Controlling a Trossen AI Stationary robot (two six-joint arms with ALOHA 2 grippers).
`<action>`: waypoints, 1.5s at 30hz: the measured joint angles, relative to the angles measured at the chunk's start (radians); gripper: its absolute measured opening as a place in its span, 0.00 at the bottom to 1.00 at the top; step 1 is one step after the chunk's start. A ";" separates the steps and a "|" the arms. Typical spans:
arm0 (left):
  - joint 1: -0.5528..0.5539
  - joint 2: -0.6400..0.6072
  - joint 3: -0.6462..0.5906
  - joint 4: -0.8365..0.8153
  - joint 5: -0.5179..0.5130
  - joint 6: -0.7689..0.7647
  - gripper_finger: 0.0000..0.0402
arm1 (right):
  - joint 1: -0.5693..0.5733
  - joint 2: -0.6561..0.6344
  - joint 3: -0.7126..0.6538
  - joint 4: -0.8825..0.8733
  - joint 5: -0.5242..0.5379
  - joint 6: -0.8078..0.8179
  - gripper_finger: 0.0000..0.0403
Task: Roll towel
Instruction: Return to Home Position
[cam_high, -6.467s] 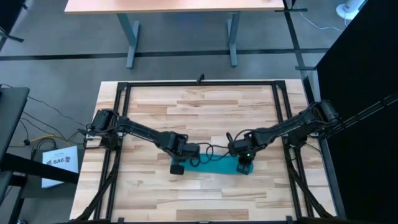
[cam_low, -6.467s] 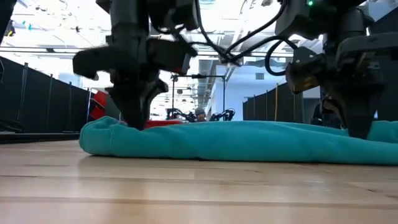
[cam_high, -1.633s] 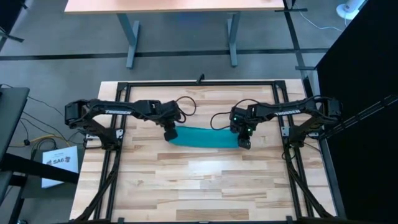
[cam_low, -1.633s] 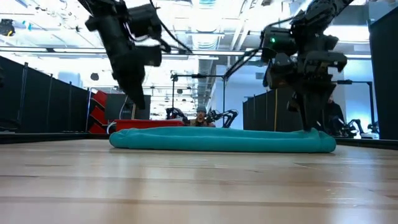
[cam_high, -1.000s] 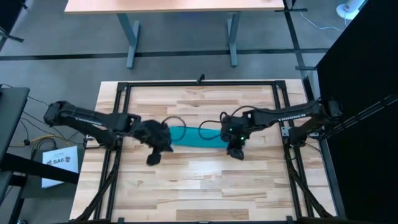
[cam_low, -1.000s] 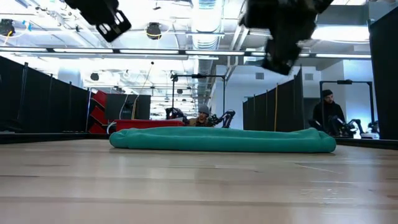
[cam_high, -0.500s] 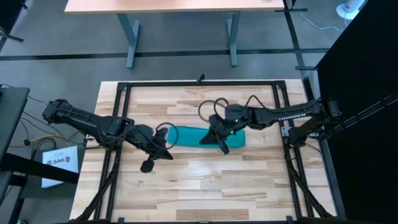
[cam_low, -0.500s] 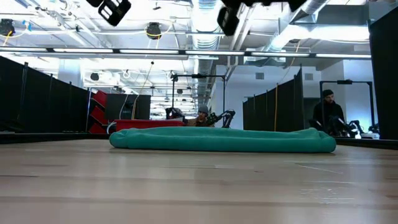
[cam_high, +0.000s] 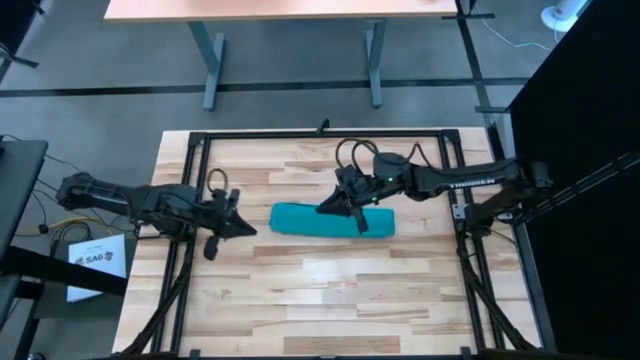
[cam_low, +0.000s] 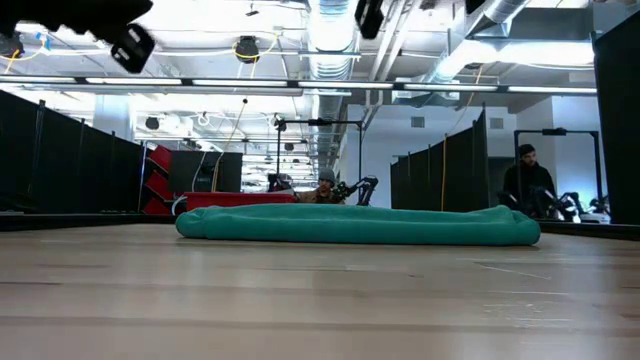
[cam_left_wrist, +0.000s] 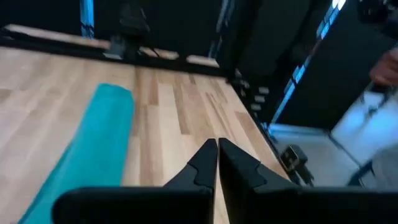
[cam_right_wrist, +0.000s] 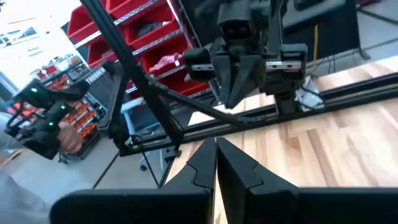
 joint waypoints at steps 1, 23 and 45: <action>0.002 -0.039 -0.026 0.006 -0.012 -0.006 0.00 | -0.003 -0.011 -0.003 0.003 0.004 0.000 0.00; 0.004 -0.448 -0.280 0.045 -0.071 -0.121 0.00 | 0.049 -0.361 -0.417 0.363 0.231 0.029 0.00; -0.001 -0.468 -0.280 -0.117 -0.292 -0.048 0.00 | 0.129 -0.554 -0.857 0.760 0.237 -0.083 0.00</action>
